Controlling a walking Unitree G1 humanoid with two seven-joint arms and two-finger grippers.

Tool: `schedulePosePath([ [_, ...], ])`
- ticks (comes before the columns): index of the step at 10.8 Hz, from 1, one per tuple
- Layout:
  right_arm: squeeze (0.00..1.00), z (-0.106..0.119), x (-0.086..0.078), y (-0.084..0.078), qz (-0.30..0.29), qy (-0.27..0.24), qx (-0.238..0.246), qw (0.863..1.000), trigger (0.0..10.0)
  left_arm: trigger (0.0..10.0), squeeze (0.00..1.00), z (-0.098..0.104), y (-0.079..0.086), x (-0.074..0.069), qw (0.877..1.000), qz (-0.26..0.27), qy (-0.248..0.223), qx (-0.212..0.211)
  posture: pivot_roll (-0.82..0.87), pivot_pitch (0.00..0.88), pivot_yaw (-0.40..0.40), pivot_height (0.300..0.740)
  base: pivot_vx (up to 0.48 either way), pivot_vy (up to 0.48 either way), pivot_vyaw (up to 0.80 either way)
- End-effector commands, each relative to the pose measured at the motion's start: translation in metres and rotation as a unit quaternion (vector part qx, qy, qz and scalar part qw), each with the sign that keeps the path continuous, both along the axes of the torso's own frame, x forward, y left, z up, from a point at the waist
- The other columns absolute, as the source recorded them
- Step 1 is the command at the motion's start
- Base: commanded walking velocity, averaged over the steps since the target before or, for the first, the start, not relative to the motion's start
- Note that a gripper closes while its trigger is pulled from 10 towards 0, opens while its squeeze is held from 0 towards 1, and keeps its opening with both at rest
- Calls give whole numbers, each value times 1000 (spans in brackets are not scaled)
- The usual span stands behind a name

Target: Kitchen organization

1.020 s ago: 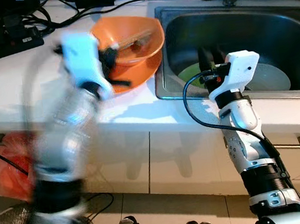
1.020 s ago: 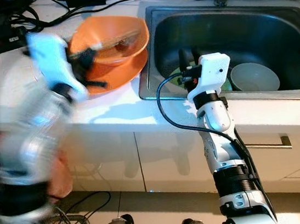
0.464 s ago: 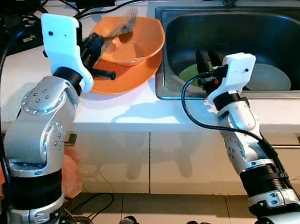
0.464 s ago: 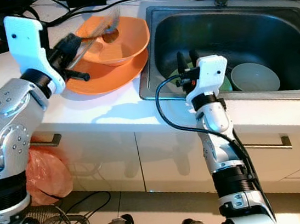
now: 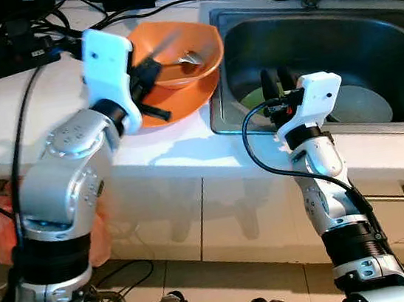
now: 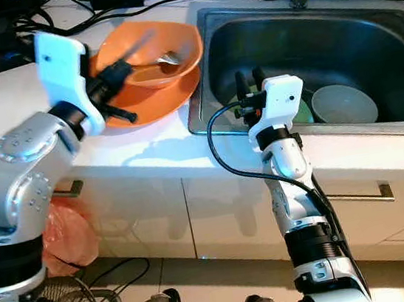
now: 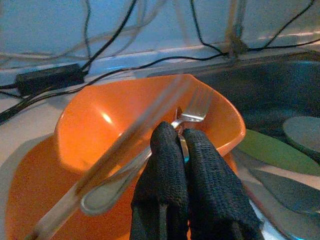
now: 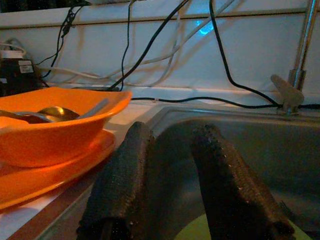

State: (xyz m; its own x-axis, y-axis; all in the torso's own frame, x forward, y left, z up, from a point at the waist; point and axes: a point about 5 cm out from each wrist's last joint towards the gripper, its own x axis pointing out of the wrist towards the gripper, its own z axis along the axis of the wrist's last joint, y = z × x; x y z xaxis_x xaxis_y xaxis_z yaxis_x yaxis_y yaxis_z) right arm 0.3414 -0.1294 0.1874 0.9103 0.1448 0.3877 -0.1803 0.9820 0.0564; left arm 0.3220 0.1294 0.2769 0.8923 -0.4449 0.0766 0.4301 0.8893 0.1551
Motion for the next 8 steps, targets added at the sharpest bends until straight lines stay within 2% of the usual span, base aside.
schedulePosePath([
  [1, 0, 0, -1, -1, 3, -1, 2, 1000, 10000, 10000, 0, -1, -14, -8, 999, -52, -4, 7, 227, 148, -24, 740, 0, 0, 0],
  [4, 0, 0, -1, 0, 6, 2, 0, 1000, 10000, 10000, 0, -5, -15, -6, 998, -54, 3, 30, 227, 145, -21, 740, 0, 0, 0],
  [5, 0, -1, -1, 1, 7, 2, 0, 1000, 10000, 10000, 0, -7, -14, -3, 998, -36, -1, 59, 227, 144, -21, 740, 0, 0, 0],
  [7, 0, -1, -1, 1, 10, 2, 0, 1000, 10000, 10000, 0, -6, 0, 9, 996, 59, -13, 72, 226, 146, -23, 740, 0, 0, 0],
  [8, 0, -1, -1, 1, 10, 2, 0, 1000, 10000, 10000, 0, -3, 10, 13, 992, 108, -20, 65, 224, 151, -25, 740, 0, 0, 0],
])
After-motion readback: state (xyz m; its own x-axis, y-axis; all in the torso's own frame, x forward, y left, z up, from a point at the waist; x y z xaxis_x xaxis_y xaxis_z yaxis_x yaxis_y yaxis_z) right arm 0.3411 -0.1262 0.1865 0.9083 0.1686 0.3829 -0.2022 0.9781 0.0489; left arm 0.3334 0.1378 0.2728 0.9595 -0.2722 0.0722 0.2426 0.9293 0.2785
